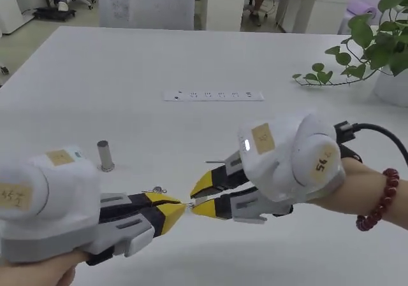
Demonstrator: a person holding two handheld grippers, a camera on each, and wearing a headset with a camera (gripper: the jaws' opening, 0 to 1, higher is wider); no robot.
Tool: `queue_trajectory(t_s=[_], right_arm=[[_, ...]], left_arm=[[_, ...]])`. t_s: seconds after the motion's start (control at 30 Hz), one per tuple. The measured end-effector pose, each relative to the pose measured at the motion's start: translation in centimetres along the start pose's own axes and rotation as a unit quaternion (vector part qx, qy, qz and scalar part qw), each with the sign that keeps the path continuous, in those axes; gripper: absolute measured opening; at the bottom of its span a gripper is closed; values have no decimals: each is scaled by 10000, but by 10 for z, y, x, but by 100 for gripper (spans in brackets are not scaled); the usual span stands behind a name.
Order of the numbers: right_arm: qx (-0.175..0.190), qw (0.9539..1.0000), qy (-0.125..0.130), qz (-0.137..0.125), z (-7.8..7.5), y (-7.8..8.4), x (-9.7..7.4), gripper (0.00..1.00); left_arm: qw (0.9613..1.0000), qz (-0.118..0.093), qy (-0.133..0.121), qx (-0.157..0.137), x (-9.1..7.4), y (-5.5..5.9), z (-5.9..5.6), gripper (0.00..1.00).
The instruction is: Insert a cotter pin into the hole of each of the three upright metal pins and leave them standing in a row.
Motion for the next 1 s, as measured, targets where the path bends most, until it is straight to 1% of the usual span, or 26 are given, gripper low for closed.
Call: queue_trajectory(t_s=[0.07,0.17,0.2,0.23,0.33,0.47,0.5,0.53,0.6,0.63,0.73,0.8,0.93,1.0], right_arm=[[83,10000,-21,17,-1,3,-1,11],[287,9994,-188,-40,2,5,-3,12],[347,9989,-311,-47,4,6,-3,12],[389,9987,-338,-62,5,6,-4,12],[495,9966,-642,-108,12,7,-6,12],[586,9947,-830,-186,16,8,-8,12],[615,9934,-949,-180,19,8,-8,12],[629,9925,-1035,-190,22,8,-9,12],[635,9920,-1079,-180,23,9,-9,12],[643,9910,-1157,-198,26,9,-10,12],[673,9896,-1252,-225,29,10,-10,12],[691,9876,-1388,-257,34,9,-11,12],[753,9846,-1541,-333,40,7,-11,12],[752,9827,-1662,-322,45,7,-12,11]], left_arm=[[9999,12,42,120,1,1,-2,0],[9995,39,136,280,1,2,-6,0],[9992,65,200,333,1,2,-8,0],[9990,64,229,373,2,2,-10,0],[9982,78,339,482,1,3,-14,0],[9965,124,511,650,1,5,-19,0],[9958,151,561,710,0,6,-21,0],[9955,158,581,730,0,6,-22,0],[9943,174,680,799,-1,7,-25,0],[9940,174,706,818,-1,7,-26,0],[9922,178,844,903,-2,8,-31,0],[9911,191,916,946,-3,9,-33,0],[9893,203,1071,971,-3,10,-40,0],[9883,218,1109,1025,-3,11,-42,0]])
Point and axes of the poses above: the centre of the closed fingertips' face, and the gripper's own axes: x roughly forward along the fingers, z roughly to its left, y roughly out of its underside, the point moved 1 cm from there along -x, roughly backward along the fingers, and after that the axes turned 3 degrees about z, right-handed, at the moved point
